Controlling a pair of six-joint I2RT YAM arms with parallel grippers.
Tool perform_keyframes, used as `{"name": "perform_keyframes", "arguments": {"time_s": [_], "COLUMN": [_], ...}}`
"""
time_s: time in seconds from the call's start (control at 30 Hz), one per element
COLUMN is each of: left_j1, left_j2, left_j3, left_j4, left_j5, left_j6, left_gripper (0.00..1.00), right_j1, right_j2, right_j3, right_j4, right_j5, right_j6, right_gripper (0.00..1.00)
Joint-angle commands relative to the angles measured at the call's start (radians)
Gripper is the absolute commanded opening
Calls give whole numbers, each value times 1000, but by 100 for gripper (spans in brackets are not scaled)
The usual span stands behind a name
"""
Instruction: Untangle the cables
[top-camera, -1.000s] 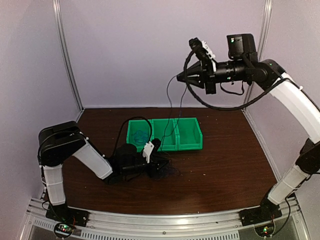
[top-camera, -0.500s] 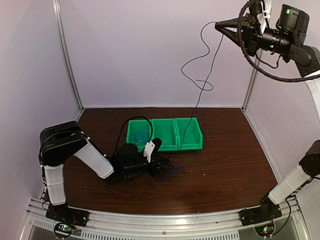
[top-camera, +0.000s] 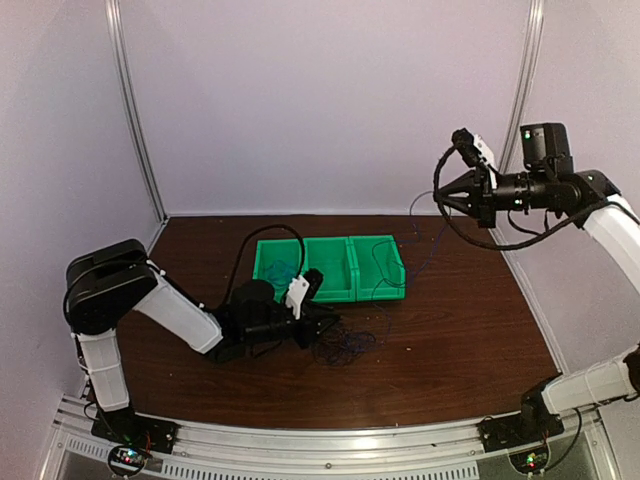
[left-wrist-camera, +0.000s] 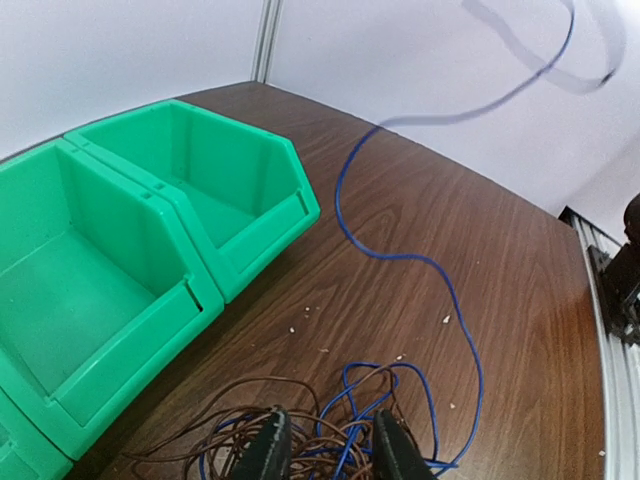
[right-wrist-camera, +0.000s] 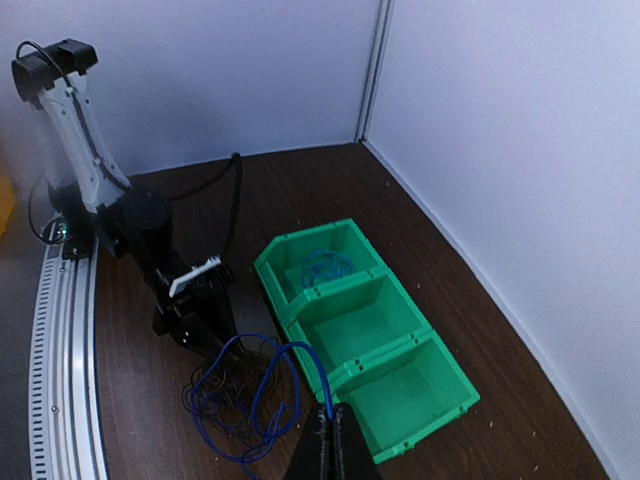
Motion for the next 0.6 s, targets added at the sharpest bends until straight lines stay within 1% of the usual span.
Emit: {"name": "perform_keyframes", "arguments": {"time_s": [0.0, 0.07, 0.17, 0.2, 0.27, 0.3, 0.37, 0.4, 0.43, 0.47, 0.5, 0.53, 0.57], "left_j1": [-3, -4, -7, -10, -24, -28, -29, -29, -29, -28, -28, -28, -28], "left_j2": [-30, -30, -25, -18, 5, 18, 38, 41, 43, 48, 53, 59, 64], "left_j3": [83, 108, 138, 167, 277, 327, 364, 365, 364, 365, 366, 367, 368], "left_j4": [-118, -140, -135, -163, -335, -406, -435, -428, -423, -424, -429, -434, -445], "left_j5": [-30, 5, 44, 36, -74, -106, -125, -128, -128, -128, -124, -115, -110], "left_j6": [26, 46, 47, 43, 31, 24, -5, -22, -36, -48, -53, -56, -60], "left_gripper": [35, 40, 44, 44, 44, 43, 43, 44, 44, 44, 43, 44, 44], "right_j1": [-133, -196, -263, -283, -319, -333, -367, -370, -370, -370, -370, -369, -363], "right_j2": [-133, -171, -218, -230, -255, -266, -277, -283, -287, -292, -297, -300, -304], "right_j3": [-252, -360, -488, -525, -603, -641, -712, -740, -764, -782, -796, -796, -792], "right_j4": [36, 41, 56, 66, 125, 164, 240, 261, 271, 270, 255, 223, 195], "right_j5": [95, 108, 159, 182, 281, 339, 490, 551, 579, 574, 531, 457, 387], "right_j6": [-15, -22, -39, -42, -17, 8, 28, 24, 9, -24, -62, -103, -126], "right_gripper": [0, 0, 0, 0, 0, 0, 0, 11, 30, 46, 56, 63, 66]}}
